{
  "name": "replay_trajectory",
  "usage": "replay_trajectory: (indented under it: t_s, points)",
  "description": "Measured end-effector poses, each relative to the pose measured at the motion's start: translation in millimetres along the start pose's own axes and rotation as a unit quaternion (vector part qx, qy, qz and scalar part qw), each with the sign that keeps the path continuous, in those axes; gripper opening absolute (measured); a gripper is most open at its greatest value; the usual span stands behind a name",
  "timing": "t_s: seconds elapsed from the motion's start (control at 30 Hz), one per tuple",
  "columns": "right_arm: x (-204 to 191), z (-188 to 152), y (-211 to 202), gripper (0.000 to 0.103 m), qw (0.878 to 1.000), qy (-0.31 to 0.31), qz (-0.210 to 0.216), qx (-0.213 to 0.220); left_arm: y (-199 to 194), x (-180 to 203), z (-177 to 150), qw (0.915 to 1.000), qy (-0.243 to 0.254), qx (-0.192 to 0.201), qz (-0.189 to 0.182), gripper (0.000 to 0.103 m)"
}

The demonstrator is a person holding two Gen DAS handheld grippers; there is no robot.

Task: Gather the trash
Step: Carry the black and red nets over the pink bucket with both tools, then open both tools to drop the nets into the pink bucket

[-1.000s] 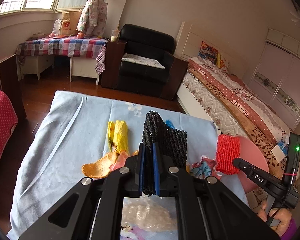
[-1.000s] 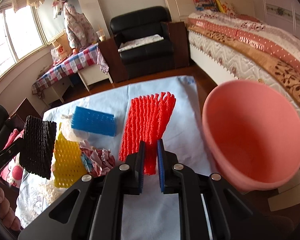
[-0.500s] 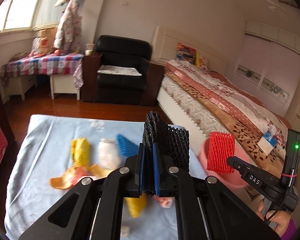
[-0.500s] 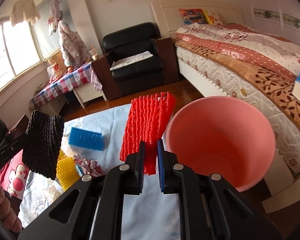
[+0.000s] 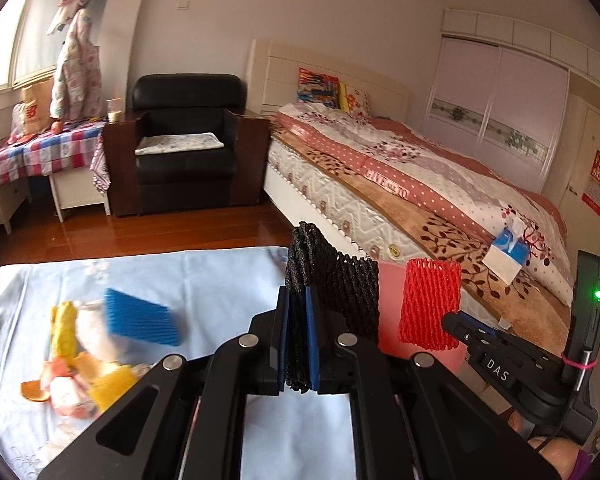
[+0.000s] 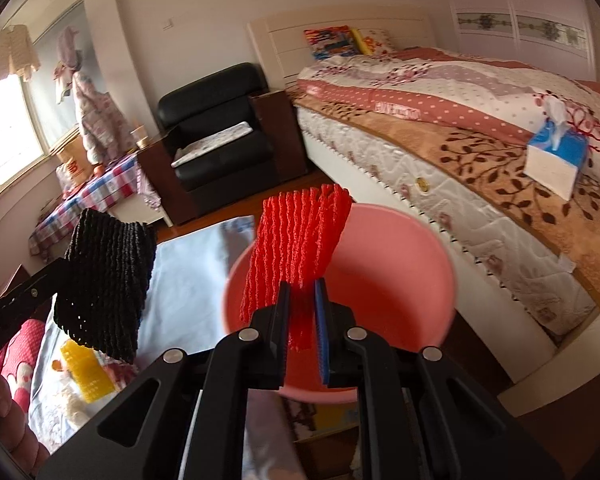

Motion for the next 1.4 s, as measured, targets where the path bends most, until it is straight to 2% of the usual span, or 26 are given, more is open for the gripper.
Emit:
replay_trajectory:
  t_s: [0.27, 0.57, 0.87, 1.13, 1.2, 1.27, 1.33, 1.4]
  points:
    - [30, 1, 12, 0.012, 1.000, 0.006, -0.023, -0.006, 48, 45, 3, 0.9995, 0.020, -0.022, -0.007, 0.007]
    - [48, 1, 33, 0.012, 0.999, 0.000, -0.043, -0.021, 92, 72, -9, 0.9977, 0.038, -0.054, -0.011, 0.007]
    - [57, -5, 55, 0.012, 0.998, -0.002, -0.048, -0.045, 123, 76, -25, 0.9947, 0.035, -0.092, -0.030, 0.007]
    - [60, -6, 65, 0.014, 0.997, 0.003, -0.047, -0.055, 129, 71, -31, 0.9941, 0.027, -0.099, -0.035, 0.010]
    - [61, -7, 66, 0.016, 0.997, 0.005, -0.045, -0.057, 129, 69, -31, 0.9943, 0.023, -0.097, -0.038, 0.020]
    - [61, -8, 66, 0.024, 0.997, 0.003, -0.045, -0.056, 127, 68, -31, 0.9946, 0.020, -0.095, -0.035, 0.039]
    - [60, -8, 64, 0.033, 0.997, 0.000, -0.050, -0.052, 125, 67, -30, 0.9949, 0.017, -0.092, -0.036, 0.041]
    - [60, -8, 62, 0.037, 0.998, 0.002, -0.045, -0.049, 121, 65, -29, 0.9951, 0.015, -0.091, -0.036, 0.042]
Point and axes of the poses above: each gripper's, at about its wrist camera, not at the fingertips, and y roughly the way its jaws point, x to its right, z to its top, the point moved 3 cm from there along y, roughly the way its jaws point, and after that the axes turned 3 degrees about y, right-handed, at the moved point
